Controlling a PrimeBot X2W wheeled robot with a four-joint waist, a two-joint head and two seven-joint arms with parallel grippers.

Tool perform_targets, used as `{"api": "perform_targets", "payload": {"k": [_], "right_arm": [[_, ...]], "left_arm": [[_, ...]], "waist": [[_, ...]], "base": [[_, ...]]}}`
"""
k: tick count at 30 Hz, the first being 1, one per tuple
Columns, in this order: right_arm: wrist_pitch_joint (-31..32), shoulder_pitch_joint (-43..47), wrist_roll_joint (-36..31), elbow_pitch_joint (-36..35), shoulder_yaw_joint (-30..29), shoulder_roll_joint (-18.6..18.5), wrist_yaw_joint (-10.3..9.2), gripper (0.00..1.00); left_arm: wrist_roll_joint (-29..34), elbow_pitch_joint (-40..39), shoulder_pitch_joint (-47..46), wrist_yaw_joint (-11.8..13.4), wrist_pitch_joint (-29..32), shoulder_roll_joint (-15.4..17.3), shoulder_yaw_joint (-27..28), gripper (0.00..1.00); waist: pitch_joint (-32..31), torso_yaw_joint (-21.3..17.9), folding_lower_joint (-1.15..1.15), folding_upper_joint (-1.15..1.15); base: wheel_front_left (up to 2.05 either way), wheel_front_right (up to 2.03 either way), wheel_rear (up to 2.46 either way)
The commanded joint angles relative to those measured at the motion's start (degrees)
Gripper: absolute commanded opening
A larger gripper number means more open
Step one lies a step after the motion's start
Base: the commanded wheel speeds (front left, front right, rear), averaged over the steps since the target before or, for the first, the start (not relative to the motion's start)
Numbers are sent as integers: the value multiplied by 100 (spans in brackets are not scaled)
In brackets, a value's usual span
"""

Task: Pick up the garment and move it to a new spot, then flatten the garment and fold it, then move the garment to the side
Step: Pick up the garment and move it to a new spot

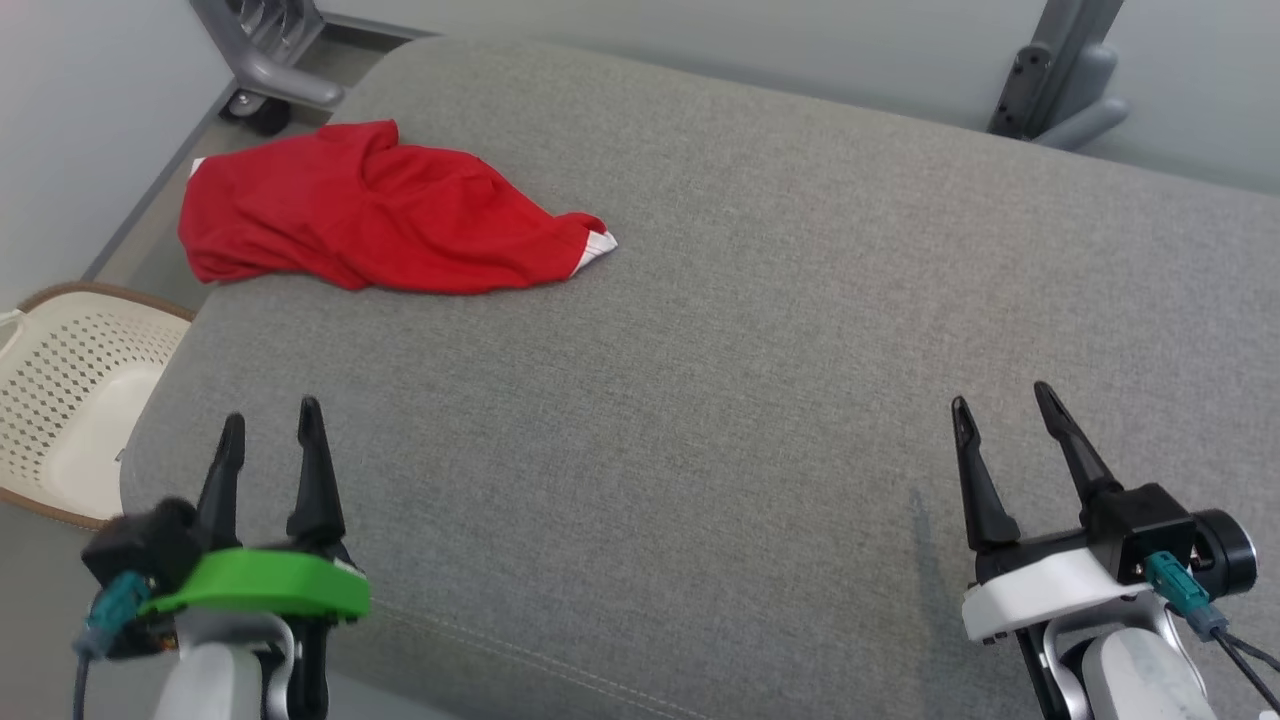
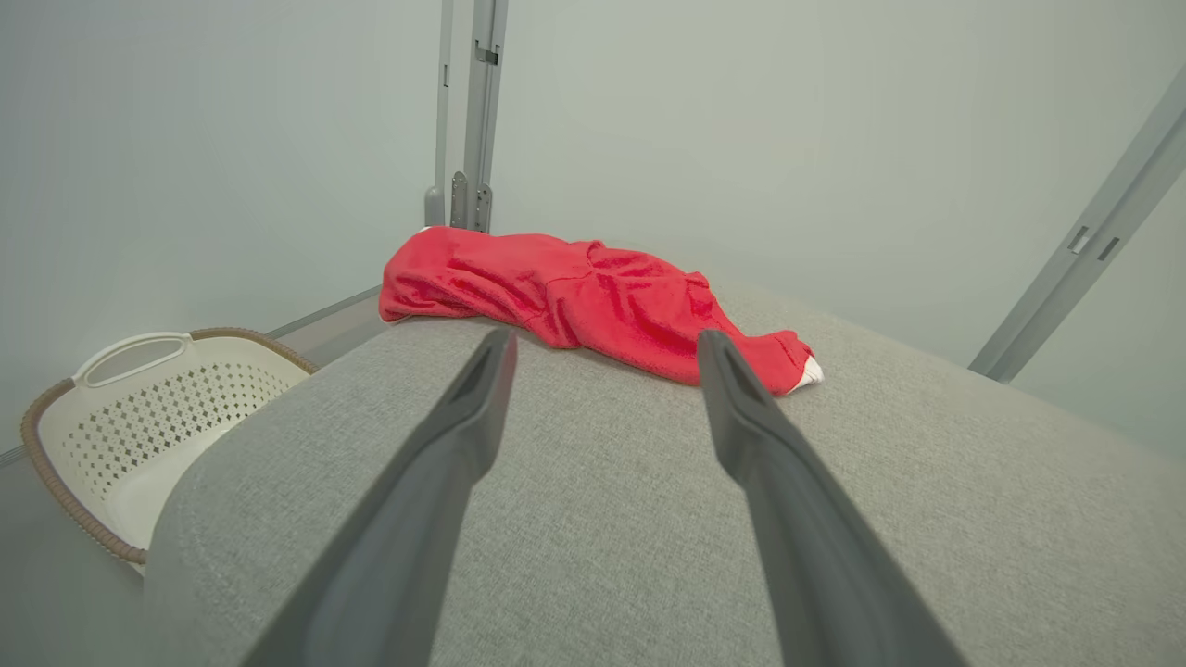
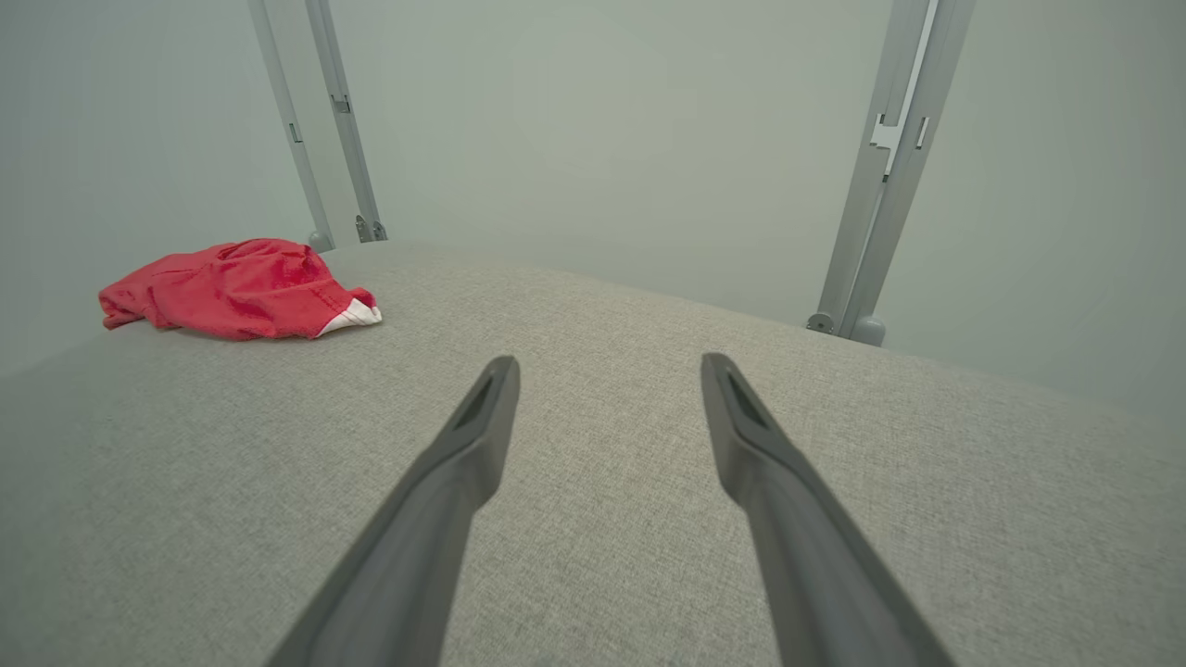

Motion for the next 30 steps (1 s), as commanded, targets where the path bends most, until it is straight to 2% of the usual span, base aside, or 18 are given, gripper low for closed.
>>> {"api": "perform_targets", "payload": {"k": [1,6,8,9,11,12,13,19,21,26,27,28,30], "right_arm": [[-15,-165,-62,-59,-26,-47,-10,100],[-15,-594,-216,-281,2,-210,-10,100],[-15,-755,-246,-391,6,-272,-10,100],[-15,-755,-246,-391,6,-272,-10,100],[-15,-895,-273,-496,0,-330,-10,100],[-15,-1020,-278,-602,6,-378,-10,100],[-15,-1073,-286,-655,6,-401,-10,100],[-1,-1206,-360,-990,30,-503,-10,100],[24,-1236,-400,-1072,12,-526,-10,100],[49,-1185,-395,-1146,-41,-524,-10,100],[50,-1160,-387,-1146,-53,-527,-10,100],[52,-1130,-387,-1141,-69,-521,-10,100],[61,-1050,-396,-1134,-120,-497,-10,100]], "left_arm": [[-123,134,-427,-23,85,106,-24,100],[-883,867,-1879,-47,727,463,-95,100],[-1124,1073,-2450,-49,971,702,-250,100],[-1124,1073,-2450,-49,971,702,-250,100],[-1535,1342,-2938,-46,1229,822,-351,100],[-1675,1592,-3410,-47,1398,1060,-495,100],[-1785,1740,-3625,-46,1481,1115,-570,100],[-2434,2839,-4575,-47,1808,1231,-670,100],[-2422,3228,-4762,-48,1750,1300,-701,100],[-2647,3969,-4932,-48,1724,1232,-847,100],[-2701,4054,-4908,-48,1754,1176,-913,57],[-2798,4135,-4854,-50,1837,1102,-966,0],[-2943,4131,-4733,-62,2164,945,-1207,0]], "waist": [[822,-370,0,0],[1664,-605,0,0],[2007,-705,0,0],[2007,-705,0,0],[2314,-800,0,0],[2595,-901,0,0],[2718,-945,0,0],[3184,-1149,0,0],[3258,-1219,0,0],[3264,-1312,0,0],[3247,-1307,0,0],[3221,-1301,0,0],[3159,-1261,0,0]], "base": [[0,0,0],[0,0,0],[0,0,0],[0,0,0],[0,0,0],[0,0,0],[0,0,0],[0,0,0],[0,0,0],[0,0,0],[0,0,0],[0,0,0],[0,0,0]]}}
